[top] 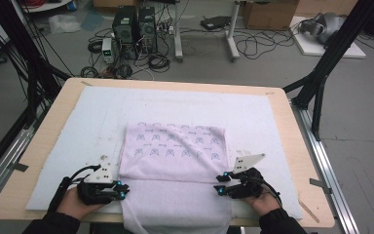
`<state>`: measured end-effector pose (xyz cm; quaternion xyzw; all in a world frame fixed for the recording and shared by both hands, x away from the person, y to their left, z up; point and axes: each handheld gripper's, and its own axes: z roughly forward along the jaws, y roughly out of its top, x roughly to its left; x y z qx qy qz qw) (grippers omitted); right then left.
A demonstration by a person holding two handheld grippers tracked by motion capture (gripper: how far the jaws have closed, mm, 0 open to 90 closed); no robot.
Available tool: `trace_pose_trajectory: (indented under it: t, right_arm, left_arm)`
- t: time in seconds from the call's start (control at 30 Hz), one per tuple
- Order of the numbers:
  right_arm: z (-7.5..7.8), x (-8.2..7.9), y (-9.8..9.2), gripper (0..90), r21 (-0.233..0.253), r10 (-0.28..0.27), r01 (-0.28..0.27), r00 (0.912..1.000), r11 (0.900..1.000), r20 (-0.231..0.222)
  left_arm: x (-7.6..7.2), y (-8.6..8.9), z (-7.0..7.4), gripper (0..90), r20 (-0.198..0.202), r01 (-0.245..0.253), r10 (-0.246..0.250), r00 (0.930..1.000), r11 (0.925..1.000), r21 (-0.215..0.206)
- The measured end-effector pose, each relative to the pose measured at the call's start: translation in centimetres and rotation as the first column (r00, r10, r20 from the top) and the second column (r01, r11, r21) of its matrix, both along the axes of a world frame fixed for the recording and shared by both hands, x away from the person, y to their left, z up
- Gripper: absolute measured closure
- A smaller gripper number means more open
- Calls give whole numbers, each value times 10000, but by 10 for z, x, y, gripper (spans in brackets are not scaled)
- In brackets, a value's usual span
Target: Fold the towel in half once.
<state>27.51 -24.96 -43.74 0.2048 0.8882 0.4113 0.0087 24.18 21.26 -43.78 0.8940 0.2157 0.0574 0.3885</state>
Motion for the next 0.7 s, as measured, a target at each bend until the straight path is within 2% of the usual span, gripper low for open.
trace_pose_trajectory:
  t: [0.23,0.33,0.4,0.5,0.53,0.57,0.67,0.7]
  right_arm:
    - [9,5,-3,581,137,-213,211,9997,9997,94]
    - [15,17,-7,573,239,-475,472,9987,9986,161]
    - [19,28,-8,562,237,-699,694,9973,9973,236]
    - [24,48,-9,546,246,-1068,1059,9935,9941,383]
    - [26,57,-10,535,242,-1299,1290,9907,9913,416]
    - [27,61,-11,534,266,-1389,1378,9893,9901,456]
    - [31,88,-13,522,387,-1874,1853,9803,9819,626]
    - [31,93,-13,522,359,-1997,1978,9778,9796,628]
  left_arm:
    - [-8,22,1,751,46,-234,234,9997,9996,140]
    - [-3,28,7,723,202,-477,479,9986,9988,-87]
    - [7,29,14,701,385,-746,757,9964,9968,-299]
    - [34,25,23,691,673,-1122,1167,9909,9914,-669]
    - [39,24,24,687,717,-1212,1266,9894,9898,-754]
    - [54,20,28,684,866,-1323,1403,9863,9869,-921]
    - [83,13,32,657,945,-1753,1862,9780,9780,-1128]
    - [96,10,32,653,1114,-1994,2112,9711,9739,-1082]
